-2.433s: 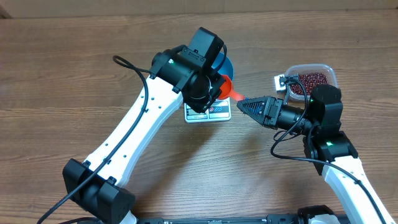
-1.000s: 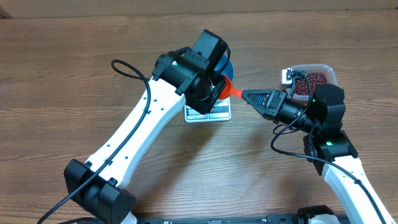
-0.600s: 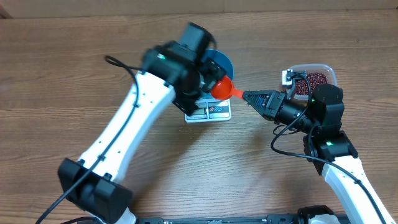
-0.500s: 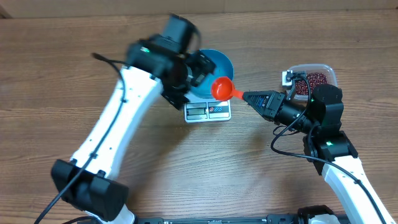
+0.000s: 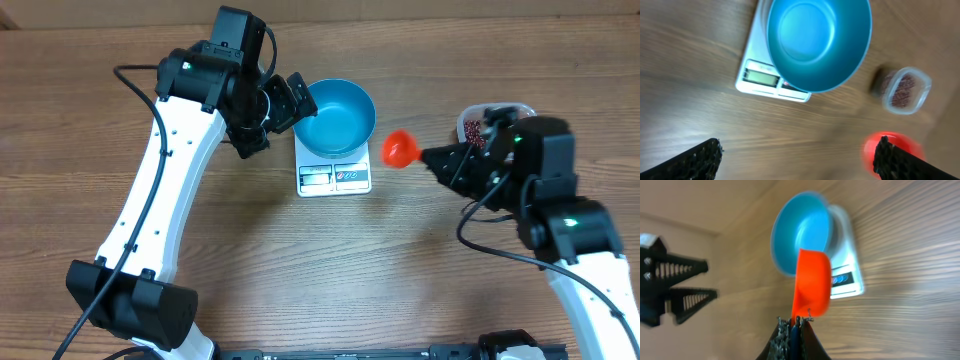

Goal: Scoop item into bowl and weigh 150g on scale
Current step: 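Open the left gripper and carry the scoop right with the right gripper, then move the left gripper down to the scale's buttons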

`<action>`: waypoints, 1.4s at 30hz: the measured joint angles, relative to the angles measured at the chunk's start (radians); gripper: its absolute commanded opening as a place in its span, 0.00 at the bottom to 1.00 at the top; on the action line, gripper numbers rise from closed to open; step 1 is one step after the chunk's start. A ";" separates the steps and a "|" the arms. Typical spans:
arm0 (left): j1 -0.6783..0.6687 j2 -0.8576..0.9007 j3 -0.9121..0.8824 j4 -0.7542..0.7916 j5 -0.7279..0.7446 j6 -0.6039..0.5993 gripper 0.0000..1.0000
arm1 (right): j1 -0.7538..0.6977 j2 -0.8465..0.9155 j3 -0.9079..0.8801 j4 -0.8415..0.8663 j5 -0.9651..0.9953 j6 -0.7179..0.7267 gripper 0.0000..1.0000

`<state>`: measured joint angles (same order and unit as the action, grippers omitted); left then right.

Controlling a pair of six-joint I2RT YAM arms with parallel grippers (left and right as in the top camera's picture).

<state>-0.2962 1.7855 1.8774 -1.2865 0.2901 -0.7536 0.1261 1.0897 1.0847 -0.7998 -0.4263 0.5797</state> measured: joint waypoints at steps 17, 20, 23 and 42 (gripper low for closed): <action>-0.038 0.000 0.001 0.000 -0.139 0.260 0.04 | 0.000 -0.012 0.183 -0.341 0.483 -0.109 0.04; -0.062 0.000 0.001 -0.006 -0.192 0.298 0.04 | 0.000 -0.012 0.183 -0.347 0.490 -0.109 0.04; -0.117 0.000 0.001 -0.021 -0.267 0.329 0.05 | 0.000 -0.012 0.183 -0.357 0.494 -0.109 0.04; -0.322 -0.111 -0.094 0.108 -0.473 0.512 0.05 | 0.000 -0.012 0.183 -0.380 0.497 -0.110 0.04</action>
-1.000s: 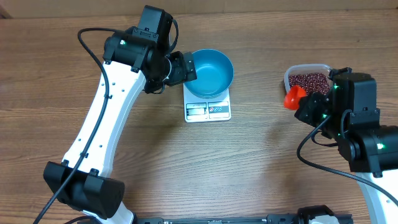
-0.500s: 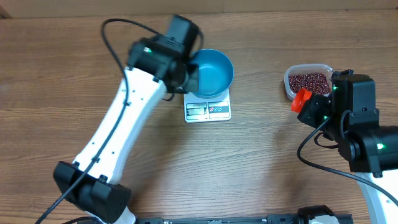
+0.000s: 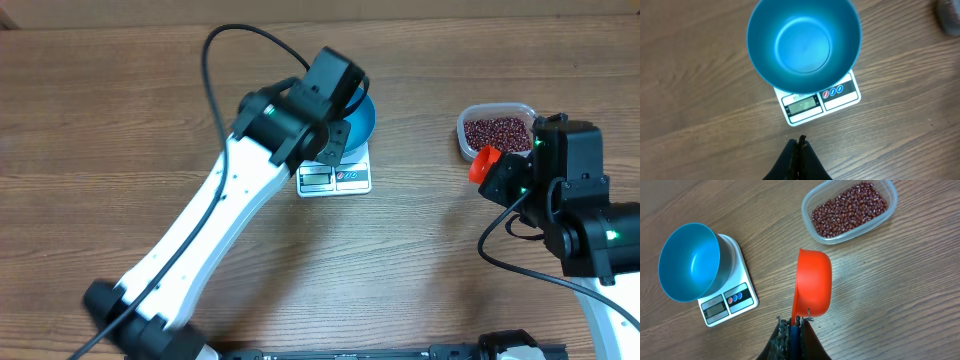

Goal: Scoop item into bowl and weigh 150g on scale
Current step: 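Move the left gripper down to the scale's buttons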

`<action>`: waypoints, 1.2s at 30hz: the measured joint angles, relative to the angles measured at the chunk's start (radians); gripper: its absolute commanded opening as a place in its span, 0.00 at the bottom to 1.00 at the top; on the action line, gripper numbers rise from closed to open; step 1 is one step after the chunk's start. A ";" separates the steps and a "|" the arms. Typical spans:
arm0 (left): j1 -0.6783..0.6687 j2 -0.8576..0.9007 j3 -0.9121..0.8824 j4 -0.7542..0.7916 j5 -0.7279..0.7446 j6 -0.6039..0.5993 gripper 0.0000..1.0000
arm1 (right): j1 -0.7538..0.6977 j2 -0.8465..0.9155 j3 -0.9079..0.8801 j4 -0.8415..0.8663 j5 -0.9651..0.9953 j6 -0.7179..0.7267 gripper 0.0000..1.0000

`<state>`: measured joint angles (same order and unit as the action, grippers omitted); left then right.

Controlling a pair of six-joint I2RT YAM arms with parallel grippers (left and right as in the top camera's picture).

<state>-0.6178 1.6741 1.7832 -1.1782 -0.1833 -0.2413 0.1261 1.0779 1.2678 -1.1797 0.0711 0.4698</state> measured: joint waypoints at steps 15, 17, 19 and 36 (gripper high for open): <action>-0.005 -0.225 -0.619 0.616 0.140 0.127 0.04 | 0.000 0.000 0.000 0.002 0.000 0.001 0.04; -0.005 -0.183 -0.638 0.630 0.143 0.139 0.04 | 0.000 0.000 0.000 0.006 0.000 0.000 0.04; -0.005 -0.143 -0.644 0.638 0.146 0.148 0.04 | 0.000 0.000 0.000 0.008 0.000 0.001 0.04; -0.031 0.051 -0.645 0.750 0.147 0.193 0.04 | 0.000 0.001 0.000 0.010 0.000 0.001 0.04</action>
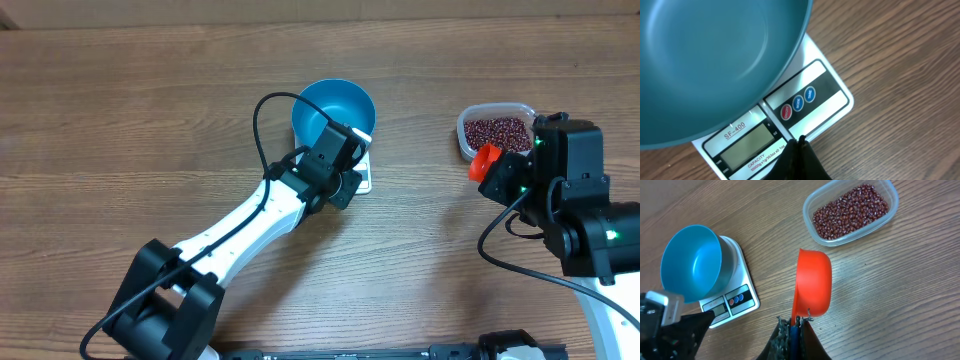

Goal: Scoop item into bowl and weigh 150g on scale
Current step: 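Move the left gripper down to the scale's buttons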

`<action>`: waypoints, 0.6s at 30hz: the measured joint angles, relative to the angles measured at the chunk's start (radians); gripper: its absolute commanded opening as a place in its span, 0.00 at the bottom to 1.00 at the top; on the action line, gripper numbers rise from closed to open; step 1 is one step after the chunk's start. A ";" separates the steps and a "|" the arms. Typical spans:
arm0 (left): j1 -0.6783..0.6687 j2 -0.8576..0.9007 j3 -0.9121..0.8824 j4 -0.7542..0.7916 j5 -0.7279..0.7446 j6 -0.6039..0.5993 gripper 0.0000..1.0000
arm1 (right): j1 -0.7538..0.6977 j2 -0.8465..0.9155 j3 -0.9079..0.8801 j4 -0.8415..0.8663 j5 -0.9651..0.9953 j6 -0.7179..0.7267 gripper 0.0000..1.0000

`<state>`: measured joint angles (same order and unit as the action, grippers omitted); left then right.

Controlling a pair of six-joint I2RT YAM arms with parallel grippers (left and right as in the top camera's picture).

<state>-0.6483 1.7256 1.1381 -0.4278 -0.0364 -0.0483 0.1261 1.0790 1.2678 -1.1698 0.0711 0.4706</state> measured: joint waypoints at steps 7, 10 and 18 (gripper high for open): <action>0.000 0.037 0.000 0.012 0.000 0.001 0.05 | 0.000 0.026 0.000 0.000 0.000 -0.001 0.04; 0.000 0.037 0.000 0.019 0.000 0.008 0.04 | 0.000 0.039 0.000 0.001 -0.001 0.000 0.04; 0.000 0.051 0.000 0.047 -0.001 0.030 0.04 | 0.000 0.045 0.000 0.008 -0.001 0.000 0.04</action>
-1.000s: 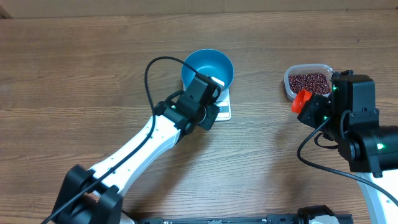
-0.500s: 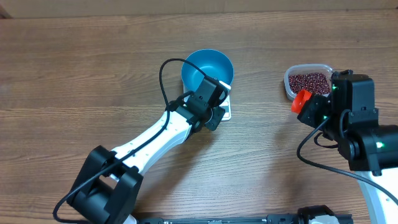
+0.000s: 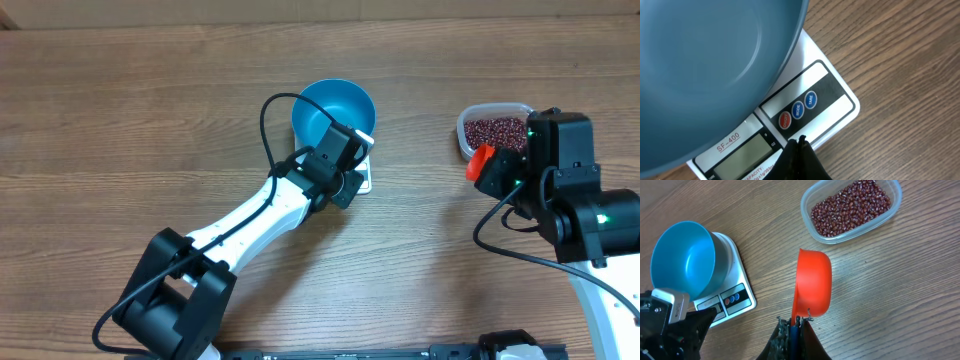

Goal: Scoop item into bowl and weigh 150g on scale

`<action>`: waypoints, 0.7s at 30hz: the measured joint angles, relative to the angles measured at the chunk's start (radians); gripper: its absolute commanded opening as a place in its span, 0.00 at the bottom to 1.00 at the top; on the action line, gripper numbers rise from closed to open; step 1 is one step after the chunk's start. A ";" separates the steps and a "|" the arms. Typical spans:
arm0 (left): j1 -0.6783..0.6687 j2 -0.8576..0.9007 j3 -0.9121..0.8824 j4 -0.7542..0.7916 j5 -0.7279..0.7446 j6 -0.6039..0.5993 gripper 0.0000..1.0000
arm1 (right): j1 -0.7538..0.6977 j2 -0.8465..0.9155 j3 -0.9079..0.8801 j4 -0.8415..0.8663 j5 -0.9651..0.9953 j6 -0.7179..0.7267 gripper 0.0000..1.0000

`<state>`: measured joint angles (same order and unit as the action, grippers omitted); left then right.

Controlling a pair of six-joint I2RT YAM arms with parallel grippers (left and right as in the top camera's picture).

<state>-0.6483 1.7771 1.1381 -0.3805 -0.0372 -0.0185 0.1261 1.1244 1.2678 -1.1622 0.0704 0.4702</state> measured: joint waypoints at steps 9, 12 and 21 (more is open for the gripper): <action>0.000 0.057 0.000 0.013 -0.004 0.029 0.04 | 0.000 0.000 0.000 0.000 0.000 0.000 0.04; 0.000 0.058 0.000 0.015 -0.004 0.031 0.04 | 0.000 0.000 0.000 0.000 0.000 0.000 0.04; 0.000 0.058 0.000 0.029 -0.012 0.048 0.04 | 0.000 0.000 0.000 0.001 0.000 0.000 0.04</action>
<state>-0.6483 1.8351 1.1381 -0.3511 -0.0490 0.0299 0.1261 1.1244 1.2678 -1.1614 0.0700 0.4702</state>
